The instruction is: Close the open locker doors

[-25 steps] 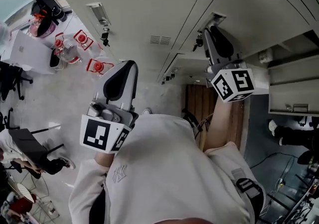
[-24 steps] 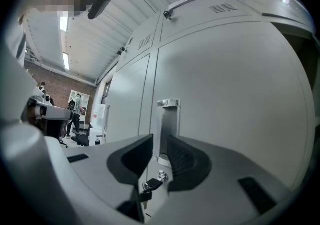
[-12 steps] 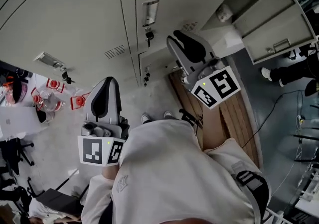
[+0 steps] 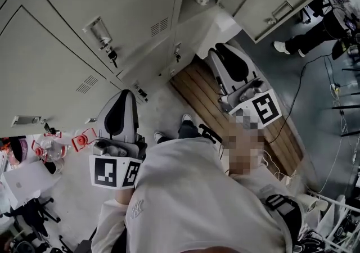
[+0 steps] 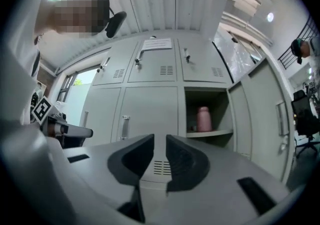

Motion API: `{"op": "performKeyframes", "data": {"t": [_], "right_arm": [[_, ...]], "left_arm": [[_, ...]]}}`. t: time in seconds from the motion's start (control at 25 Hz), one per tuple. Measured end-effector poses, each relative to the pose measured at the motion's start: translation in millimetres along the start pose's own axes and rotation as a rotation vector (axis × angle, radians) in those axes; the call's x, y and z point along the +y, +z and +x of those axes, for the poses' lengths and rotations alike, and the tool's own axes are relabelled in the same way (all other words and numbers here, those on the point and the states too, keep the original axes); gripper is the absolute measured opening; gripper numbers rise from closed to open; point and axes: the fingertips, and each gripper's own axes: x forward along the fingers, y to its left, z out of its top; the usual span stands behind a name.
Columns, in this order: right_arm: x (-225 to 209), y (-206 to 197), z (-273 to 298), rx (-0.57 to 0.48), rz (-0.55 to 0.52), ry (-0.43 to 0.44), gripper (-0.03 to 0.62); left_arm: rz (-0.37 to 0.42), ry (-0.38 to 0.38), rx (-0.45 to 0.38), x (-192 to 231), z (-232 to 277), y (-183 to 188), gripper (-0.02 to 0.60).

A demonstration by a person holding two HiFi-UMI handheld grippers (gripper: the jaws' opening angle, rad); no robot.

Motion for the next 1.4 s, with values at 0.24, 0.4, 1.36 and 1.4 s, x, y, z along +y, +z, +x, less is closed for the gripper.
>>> {"op": "performKeyframes", "data": {"t": [0.24,0.4,1.36,1.4], "right_arm": [[-54,6,-28,-0.023,0.01,-0.067,0.059],[-92,8,-40,-0.021,0.005,-0.07,0.021],[-377,1,-102,-0.048,-0.059,-0.403,0.012],[-376,-3,-98,-0.046,-0.045,-0.397,0.012]], "left_arm": [[0.038,-0.037,0.003,-38,48,-1,0.008],[0.04,-0.064,-0.001,-70,84,-4,0.008],[0.052,-0.019,0.007,-177,176,-36,0.008],[0.054,-0.012,0.006,-176,174,-35,0.008]]}}
